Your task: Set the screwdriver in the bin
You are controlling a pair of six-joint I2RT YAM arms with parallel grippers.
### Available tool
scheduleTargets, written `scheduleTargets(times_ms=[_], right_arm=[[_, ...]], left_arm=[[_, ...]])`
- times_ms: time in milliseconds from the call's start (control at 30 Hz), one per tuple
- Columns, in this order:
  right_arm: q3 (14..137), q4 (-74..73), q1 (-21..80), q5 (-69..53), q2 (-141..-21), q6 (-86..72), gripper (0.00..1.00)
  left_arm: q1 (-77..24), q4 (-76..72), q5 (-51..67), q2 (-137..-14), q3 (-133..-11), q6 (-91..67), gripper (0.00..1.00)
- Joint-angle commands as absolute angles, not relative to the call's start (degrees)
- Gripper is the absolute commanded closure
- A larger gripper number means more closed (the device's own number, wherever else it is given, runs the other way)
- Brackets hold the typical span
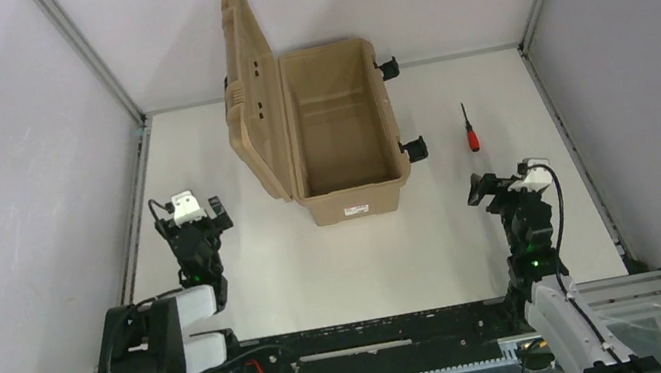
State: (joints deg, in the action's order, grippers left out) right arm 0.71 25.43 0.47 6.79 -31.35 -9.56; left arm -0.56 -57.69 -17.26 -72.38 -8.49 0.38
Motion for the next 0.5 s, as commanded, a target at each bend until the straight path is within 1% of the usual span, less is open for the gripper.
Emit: scheduleTargets(times_ms=[0, 67, 133, 200, 267, 333, 400, 467], right_arm=[[3.88, 24.81, 0.35, 7.73, -31.61, -10.21, 0.00], [6.02, 23.67, 0.36, 7.39, -32.47, -9.66, 0.00], [10.76, 19.06, 0.37, 8.80, -35.37, -8.86, 0.00], [20.45, 10.78, 0.37, 8.90, -40.40, -8.72, 0.00], [30.14, 1.88, 0.35, 7.65, -47.68, -8.19, 0.00], [40.93, -10.12, 0.40, 7.68, -56.64, -8.50, 0.00], [52.45, -21.59, -2.08, 7.83, -66.68, -8.85, 0.00], [61.66, -29.37, -3.47, 7.74, -76.45, -9.32, 0.00]], left_arm=[[-0.18, -60.64, -16.48, -72.24, -11.01, 0.36, 0.00], [-0.18, -60.60, -16.46, -72.25, -11.01, 0.36, 0.00], [-0.18, -60.64, -16.44, -72.25, -11.00, 0.35, 0.00], [-0.18, -60.64, -16.44, -72.20, -11.01, 0.36, 0.00], [-0.18, -60.59, -16.44, -72.25, -11.01, 0.35, 0.00], [-0.18, -60.64, -16.44, -72.25, -11.02, 0.35, 0.00], [-0.18, -60.60, -16.44, -72.27, -11.00, 0.35, 0.00], [-0.18, -60.63, -16.46, -72.24, -11.01, 0.35, 0.00]])
